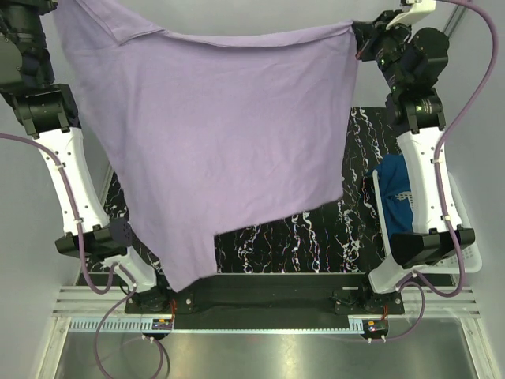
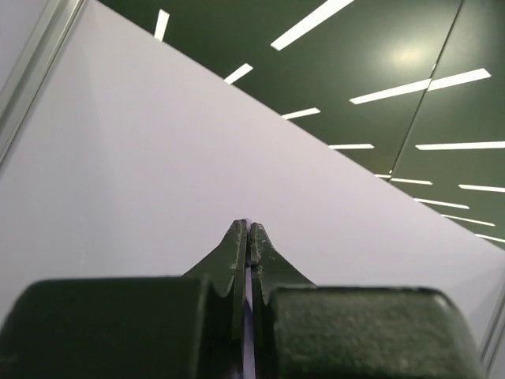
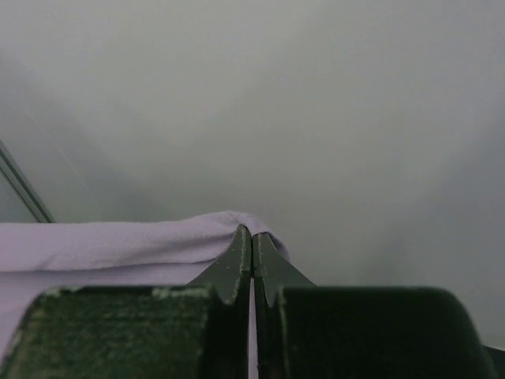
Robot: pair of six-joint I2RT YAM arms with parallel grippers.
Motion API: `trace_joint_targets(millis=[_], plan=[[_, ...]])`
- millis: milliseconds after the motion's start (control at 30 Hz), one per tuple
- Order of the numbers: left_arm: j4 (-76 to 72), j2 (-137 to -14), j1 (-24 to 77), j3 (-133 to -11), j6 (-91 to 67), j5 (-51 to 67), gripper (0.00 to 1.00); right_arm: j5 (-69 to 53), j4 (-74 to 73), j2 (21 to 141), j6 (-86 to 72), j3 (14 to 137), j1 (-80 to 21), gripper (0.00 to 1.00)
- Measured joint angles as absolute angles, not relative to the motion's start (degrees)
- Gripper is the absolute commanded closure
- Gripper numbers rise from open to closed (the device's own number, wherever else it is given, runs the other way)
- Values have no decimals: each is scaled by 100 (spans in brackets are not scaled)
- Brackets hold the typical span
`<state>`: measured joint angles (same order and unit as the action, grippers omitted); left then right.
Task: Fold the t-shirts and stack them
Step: Flatten the tshirt out
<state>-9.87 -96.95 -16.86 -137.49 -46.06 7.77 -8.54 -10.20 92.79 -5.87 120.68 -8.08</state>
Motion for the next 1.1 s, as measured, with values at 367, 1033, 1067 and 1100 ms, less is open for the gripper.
trace_joint_targets(millis=[367,1033,1067,1100], plan=[[-521,-7977,-1686,-12567,-3894,860,100,-1011,-1107,8038,-893,10735,-808,100],[-248,-5743,-1686,-11911,-3120,287,100,-1525,-1293,5826,-1870,9524,-808,100],[-259,-5828,-1686,-11764,-3162,307,100,-1511,-1282,5863,-1894,9435,-808,100],[-292,-5929,-1686,-11585,-3203,342,100,-1483,-1269,5924,-1925,9310,-808,100]])
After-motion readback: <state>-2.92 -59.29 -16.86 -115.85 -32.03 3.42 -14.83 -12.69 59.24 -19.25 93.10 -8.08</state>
